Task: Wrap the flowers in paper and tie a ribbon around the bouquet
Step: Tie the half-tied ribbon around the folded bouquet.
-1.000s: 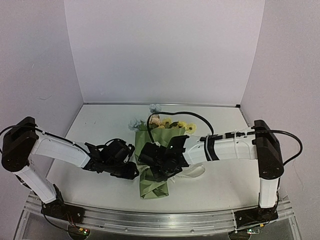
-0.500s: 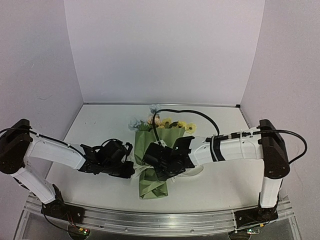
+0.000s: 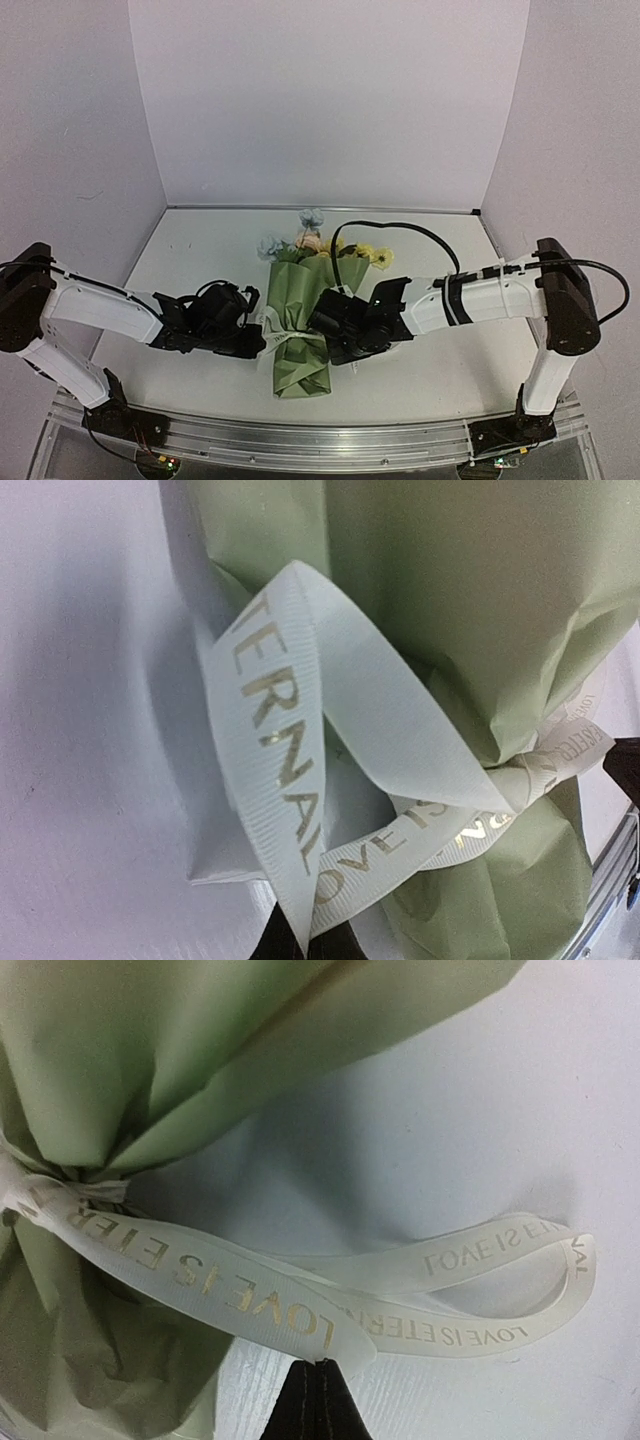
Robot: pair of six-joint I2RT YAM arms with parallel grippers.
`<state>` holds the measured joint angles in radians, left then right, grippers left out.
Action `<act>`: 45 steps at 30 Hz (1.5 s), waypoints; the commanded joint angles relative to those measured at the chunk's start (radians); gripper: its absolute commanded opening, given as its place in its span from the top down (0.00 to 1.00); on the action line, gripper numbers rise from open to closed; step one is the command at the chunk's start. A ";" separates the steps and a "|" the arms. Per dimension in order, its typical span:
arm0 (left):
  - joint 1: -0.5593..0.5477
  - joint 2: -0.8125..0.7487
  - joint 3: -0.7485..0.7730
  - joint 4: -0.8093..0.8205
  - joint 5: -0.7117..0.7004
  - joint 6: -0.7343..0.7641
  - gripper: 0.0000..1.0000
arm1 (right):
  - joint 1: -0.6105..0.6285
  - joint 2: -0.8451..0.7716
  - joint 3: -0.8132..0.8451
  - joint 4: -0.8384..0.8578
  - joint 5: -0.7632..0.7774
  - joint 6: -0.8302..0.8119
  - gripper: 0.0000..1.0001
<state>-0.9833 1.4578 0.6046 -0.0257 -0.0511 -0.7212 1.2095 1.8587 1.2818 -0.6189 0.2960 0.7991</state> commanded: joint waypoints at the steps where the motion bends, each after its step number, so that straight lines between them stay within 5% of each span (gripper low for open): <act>1: -0.003 -0.035 -0.022 -0.042 -0.034 -0.089 1.00 | -0.001 -0.055 -0.037 0.015 -0.010 0.034 1.00; 8: -0.003 -0.118 -0.048 0.007 0.018 -0.054 0.96 | -0.001 -0.046 -0.030 0.036 -0.037 0.035 1.00; 13: -0.003 -0.164 -0.068 -0.012 -0.003 -0.056 0.61 | -0.001 -0.049 -0.015 0.037 -0.050 0.026 1.00; 20: -0.009 -0.207 -0.125 -0.002 0.003 -0.014 0.63 | -0.001 -0.053 -0.018 0.037 -0.055 0.023 1.00; 36: -0.046 -0.019 -0.053 0.131 -0.138 0.129 0.45 | -0.001 -0.045 -0.012 0.040 -0.054 0.023 1.00; 45: -0.055 0.044 -0.017 0.143 -0.167 0.185 0.49 | -0.001 -0.041 -0.013 0.045 -0.055 0.025 1.00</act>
<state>-1.0299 1.4800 0.5521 0.0766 -0.1868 -0.5749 1.2095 1.8481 1.2469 -0.5842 0.2329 0.8204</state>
